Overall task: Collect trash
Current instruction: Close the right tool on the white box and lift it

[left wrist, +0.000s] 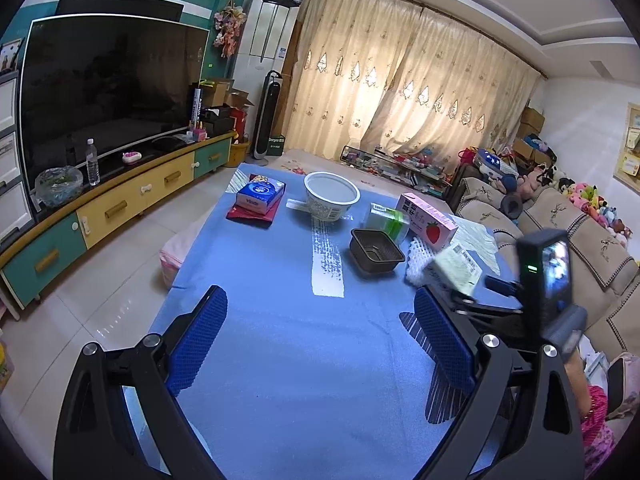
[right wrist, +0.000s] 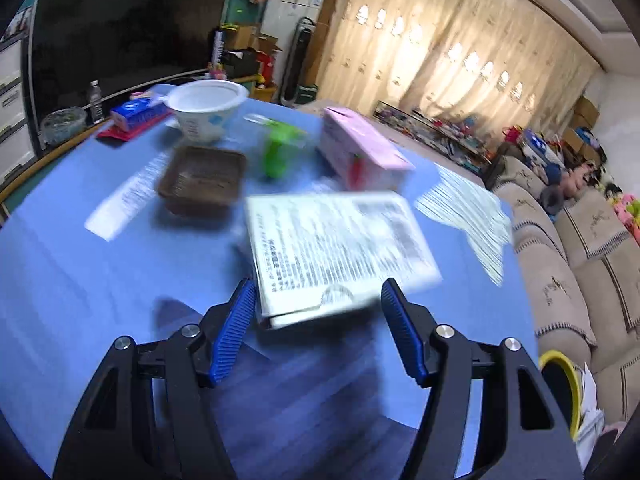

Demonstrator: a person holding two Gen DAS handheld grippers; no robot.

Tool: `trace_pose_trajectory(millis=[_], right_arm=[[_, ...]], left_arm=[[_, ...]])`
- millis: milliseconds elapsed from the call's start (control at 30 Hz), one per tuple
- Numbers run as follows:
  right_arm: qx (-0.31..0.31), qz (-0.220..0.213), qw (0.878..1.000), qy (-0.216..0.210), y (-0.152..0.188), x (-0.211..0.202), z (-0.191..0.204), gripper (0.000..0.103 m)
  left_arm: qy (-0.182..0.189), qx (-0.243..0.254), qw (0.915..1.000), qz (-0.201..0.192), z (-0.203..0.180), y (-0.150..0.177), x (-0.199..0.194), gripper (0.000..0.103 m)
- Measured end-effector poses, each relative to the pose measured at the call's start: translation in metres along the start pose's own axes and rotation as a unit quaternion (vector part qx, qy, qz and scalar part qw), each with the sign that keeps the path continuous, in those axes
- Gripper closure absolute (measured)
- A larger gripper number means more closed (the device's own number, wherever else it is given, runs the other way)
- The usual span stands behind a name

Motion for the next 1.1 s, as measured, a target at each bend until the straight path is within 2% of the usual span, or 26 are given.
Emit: trace_pose_trajectory(millis=[100,167,267,333,367,533,700,867,1100], right_arm=[[0.037,0.016,0.999,0.026,0.017,-0.005,-0.043,0.041],[0.086,0.029,0.995,0.050,0.028,-0.007,-0.080,0.041],[0.136,0.012,0.991,0.010,0.029,-0.016,-0.098,0.041],[0.162,-0.005,0.986,-0.028,0.024,-0.019,-0.098,0.040],[0.174,-0.015,0.984,-0.036,0.021,-0.020,-0.098,0.035],[0.222,-0.046,0.972,-0.065,0.006,-0.017,-0.088,0.021],[0.214,-0.032,0.976,-0.040,-0.005,0.001,-0.061,0.019],[0.223,-0.019,0.975,0.001,-0.004,0.012,-0.058,0.019],[0.220,-0.013,0.975,0.007,-0.001,0.024,-0.056,0.018]], left_arm=[[0.005,0.000,1.0000,0.001,-0.003,0.000,0.003,0.010],[0.008,0.001,1.0000,0.002,-0.005,0.001,0.005,0.010],[0.012,0.001,0.9999,0.006,-0.009,0.002,0.009,0.010],[0.018,0.001,0.9998,0.009,-0.011,0.004,0.012,0.010],[0.020,0.002,0.9997,0.009,-0.012,0.004,0.012,0.010],[0.025,0.010,0.9996,0.007,-0.015,0.003,0.012,0.010],[0.038,0.006,0.9992,0.010,-0.012,0.004,0.015,0.010],[0.048,0.005,0.9987,0.016,-0.011,0.005,0.021,0.010],[0.057,-0.001,0.9981,0.024,-0.011,0.007,0.027,0.010]])
Point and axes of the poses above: each gripper's, at about its wrist camera, not at the fingertips, and x roughly the way its jaws point, z to its left, y to its underside, the point moved 2 cm from there along x, roughly the way its jaws point, and after that the axes turned 7 degrees about -y, right-handed, at the moved point
